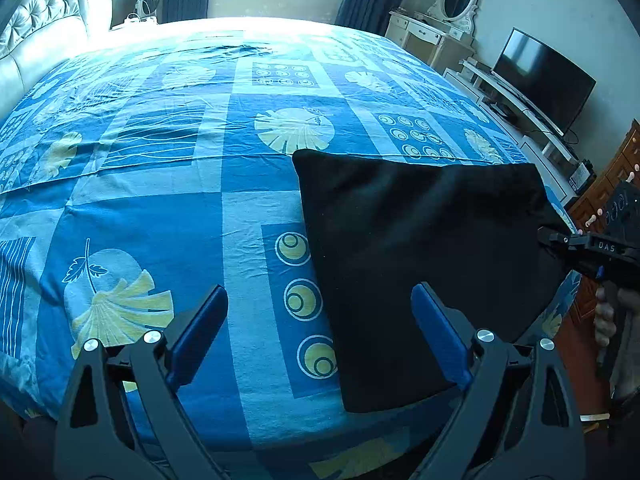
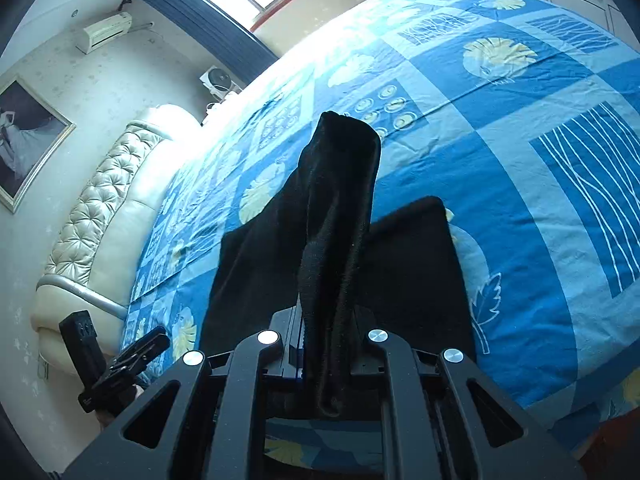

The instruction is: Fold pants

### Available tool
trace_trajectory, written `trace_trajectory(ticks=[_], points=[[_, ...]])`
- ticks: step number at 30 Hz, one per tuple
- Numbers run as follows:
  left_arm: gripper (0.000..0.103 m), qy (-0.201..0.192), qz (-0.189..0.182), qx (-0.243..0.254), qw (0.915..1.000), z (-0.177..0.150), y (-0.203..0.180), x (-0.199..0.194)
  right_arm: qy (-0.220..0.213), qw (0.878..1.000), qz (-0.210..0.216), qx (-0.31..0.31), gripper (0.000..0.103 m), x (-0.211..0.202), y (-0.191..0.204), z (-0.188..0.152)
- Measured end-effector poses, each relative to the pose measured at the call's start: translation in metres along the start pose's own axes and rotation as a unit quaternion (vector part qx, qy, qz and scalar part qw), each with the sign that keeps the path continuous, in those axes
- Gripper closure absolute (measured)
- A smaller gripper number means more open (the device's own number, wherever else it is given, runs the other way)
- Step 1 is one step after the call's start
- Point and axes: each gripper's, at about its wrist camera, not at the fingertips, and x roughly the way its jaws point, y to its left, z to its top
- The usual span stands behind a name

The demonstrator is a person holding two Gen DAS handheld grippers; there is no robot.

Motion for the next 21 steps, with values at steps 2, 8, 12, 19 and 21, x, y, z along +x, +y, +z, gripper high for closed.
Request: trace_trajectory(ticks=[2, 8, 12, 19, 21], points=[[0.010, 0.005, -0.004, -0.005, 1.0000, -0.002, -0.004, 0.005, 0.015, 1.000, -0.012, 0.022, 0.091, 0.012, -0.021, -0.005], [0.010, 0.012, -0.005, -0.004, 0.9999, -0.008, -0.011, 0.011, 0.021, 0.999, 0.015, 0.047, 0.090, 0.021, -0.040, -0.012], [0.010, 0.014, -0.005, -0.005, 0.9999, -0.011, -0.011, 0.013, 0.020, 0.998, 0.025, 0.055, 0.090, 0.021, -0.043, -0.013], [0.010, 0.020, -0.005, -0.018, 0.9996, -0.014, -0.007, 0.015, 0.020, 0.996, 0.048, 0.076, 0.087, 0.021, -0.051, -0.014], [0.010, 0.022, -0.003, -0.020, 0.9995, -0.015, -0.006, 0.016, 0.020, 0.995, 0.058, 0.083, 0.082, 0.020, -0.054, -0.014]])
